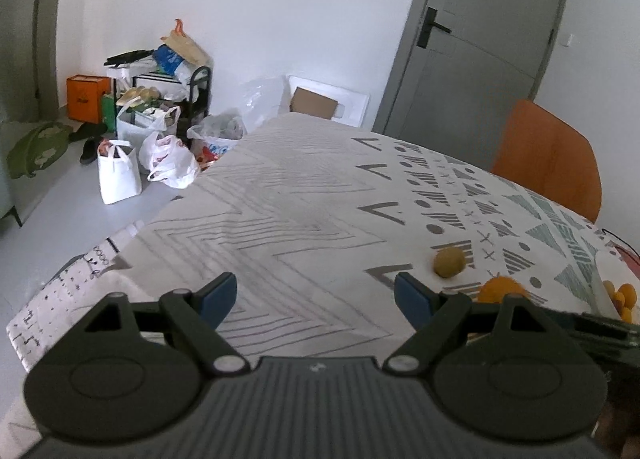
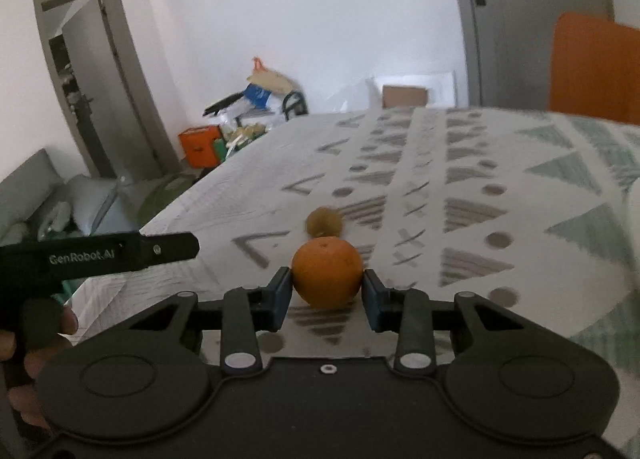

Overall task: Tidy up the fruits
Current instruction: 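Grasp the large orange with the right tool while the left tool grasps the yellow-brown fruit, then carry the large orange and the yellow-brown fruit to the white plate with both tools, then open both tools over the plate to release the orange and yellow-brown fruit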

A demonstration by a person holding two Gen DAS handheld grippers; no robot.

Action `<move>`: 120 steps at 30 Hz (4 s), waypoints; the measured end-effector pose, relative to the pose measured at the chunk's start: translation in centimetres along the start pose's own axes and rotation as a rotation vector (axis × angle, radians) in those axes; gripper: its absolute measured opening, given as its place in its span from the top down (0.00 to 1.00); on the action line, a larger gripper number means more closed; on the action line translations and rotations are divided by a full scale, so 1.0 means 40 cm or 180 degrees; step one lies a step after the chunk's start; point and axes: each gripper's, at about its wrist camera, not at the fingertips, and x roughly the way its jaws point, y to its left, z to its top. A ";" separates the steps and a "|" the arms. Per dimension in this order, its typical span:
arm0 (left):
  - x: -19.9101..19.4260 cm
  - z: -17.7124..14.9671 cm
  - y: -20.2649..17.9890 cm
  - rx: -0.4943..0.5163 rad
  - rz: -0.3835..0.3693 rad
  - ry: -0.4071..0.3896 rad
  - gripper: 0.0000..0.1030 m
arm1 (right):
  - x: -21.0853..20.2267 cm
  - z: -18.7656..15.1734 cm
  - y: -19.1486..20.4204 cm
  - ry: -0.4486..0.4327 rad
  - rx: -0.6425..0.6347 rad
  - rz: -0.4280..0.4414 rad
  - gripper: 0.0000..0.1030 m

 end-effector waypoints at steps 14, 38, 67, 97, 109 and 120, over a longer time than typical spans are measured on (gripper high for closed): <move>0.067 0.018 -0.124 0.0358 -0.0172 -0.0041 0.24 | -0.048 0.025 -0.085 -0.0138 0.0137 -0.0405 0.65; 0.116 0.026 -0.259 0.0592 -0.0336 0.0129 0.76 | -0.113 0.055 -0.165 -0.0455 0.0317 -0.0720 0.65; -0.028 0.008 -0.460 0.0920 -0.0670 -0.0099 0.76 | -0.318 -0.013 -0.266 -0.0751 0.0499 -0.1009 0.65; -0.042 -0.061 -0.685 0.1329 -0.1089 0.0006 0.76 | -0.466 -0.111 -0.449 -0.0952 0.0883 -0.1275 0.58; -0.038 -0.050 -0.641 0.1276 -0.0969 0.0027 0.72 | -0.424 -0.108 -0.409 -0.0868 0.0795 -0.1159 0.58; -0.060 -0.018 -0.523 0.1101 -0.0717 -0.0068 0.40 | -0.381 -0.084 -0.324 -0.0740 0.0632 -0.1032 0.44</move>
